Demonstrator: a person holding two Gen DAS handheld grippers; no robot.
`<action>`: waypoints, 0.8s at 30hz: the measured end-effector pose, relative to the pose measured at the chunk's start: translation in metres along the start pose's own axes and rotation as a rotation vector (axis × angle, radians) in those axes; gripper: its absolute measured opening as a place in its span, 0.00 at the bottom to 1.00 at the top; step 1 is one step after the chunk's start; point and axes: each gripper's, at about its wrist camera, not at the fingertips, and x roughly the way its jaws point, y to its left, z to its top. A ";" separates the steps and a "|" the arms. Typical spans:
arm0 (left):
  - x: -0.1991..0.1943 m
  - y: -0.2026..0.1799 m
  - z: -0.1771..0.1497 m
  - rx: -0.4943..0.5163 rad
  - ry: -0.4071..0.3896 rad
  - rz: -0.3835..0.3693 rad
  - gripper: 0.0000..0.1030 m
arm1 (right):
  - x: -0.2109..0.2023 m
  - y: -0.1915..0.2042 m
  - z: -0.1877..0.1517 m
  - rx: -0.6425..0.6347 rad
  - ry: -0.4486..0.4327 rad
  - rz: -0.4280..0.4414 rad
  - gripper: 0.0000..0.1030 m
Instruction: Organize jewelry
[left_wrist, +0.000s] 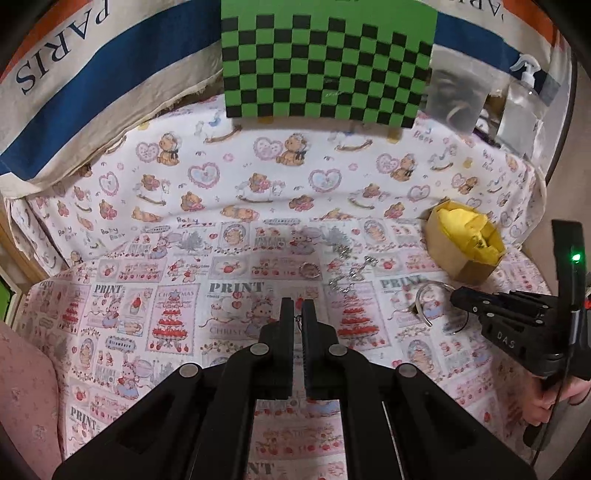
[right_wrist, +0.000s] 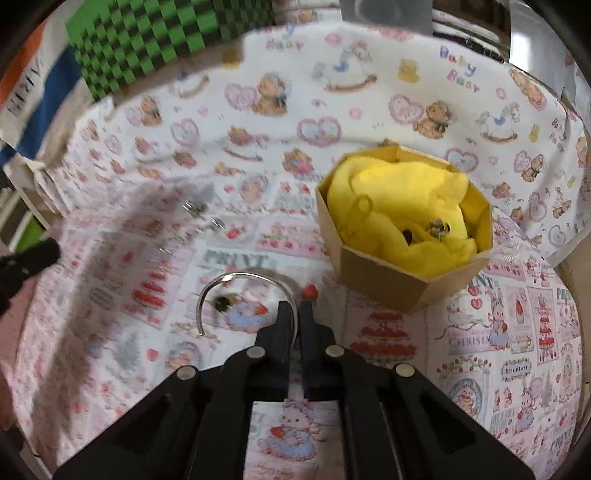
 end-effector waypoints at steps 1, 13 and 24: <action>-0.002 -0.001 0.001 -0.001 -0.006 -0.006 0.03 | -0.007 -0.001 0.000 0.005 -0.021 0.023 0.04; -0.010 -0.063 0.047 0.063 -0.059 -0.112 0.03 | -0.078 -0.078 0.031 0.224 -0.279 0.076 0.04; 0.053 -0.151 0.081 0.087 0.005 -0.228 0.03 | -0.051 -0.135 0.038 0.416 -0.260 0.134 0.04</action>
